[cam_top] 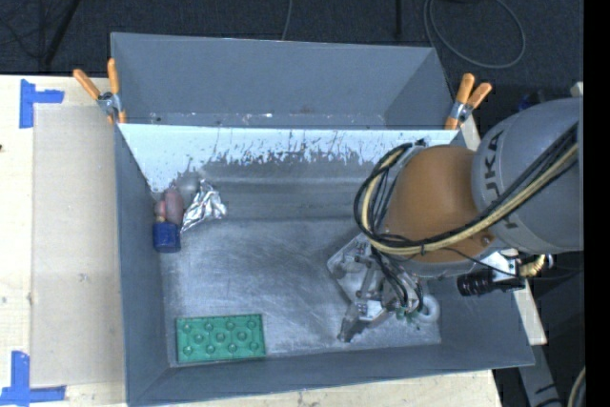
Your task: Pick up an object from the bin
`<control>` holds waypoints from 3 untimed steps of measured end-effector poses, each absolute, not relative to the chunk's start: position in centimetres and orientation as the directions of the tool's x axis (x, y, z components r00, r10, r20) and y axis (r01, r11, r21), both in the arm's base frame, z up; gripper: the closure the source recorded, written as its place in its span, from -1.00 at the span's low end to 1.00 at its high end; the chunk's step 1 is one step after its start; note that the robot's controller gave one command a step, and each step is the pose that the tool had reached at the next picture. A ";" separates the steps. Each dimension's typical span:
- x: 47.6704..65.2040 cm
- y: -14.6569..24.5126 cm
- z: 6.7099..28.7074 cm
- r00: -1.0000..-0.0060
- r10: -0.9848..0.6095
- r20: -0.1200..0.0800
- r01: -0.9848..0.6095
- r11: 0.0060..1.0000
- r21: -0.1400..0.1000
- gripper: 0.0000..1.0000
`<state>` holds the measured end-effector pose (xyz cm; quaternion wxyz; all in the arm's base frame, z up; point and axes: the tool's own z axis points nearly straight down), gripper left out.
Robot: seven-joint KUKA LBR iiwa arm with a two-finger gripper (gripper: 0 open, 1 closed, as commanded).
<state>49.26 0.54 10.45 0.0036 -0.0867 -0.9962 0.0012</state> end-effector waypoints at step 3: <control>50.4 -8.9 21.7 -0.980 -0.199 -0.006 -0.199 0.980 -0.001 -1.00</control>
Offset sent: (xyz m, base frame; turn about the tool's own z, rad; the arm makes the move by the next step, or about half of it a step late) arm 0.0133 -0.0563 -0.0324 -0.2727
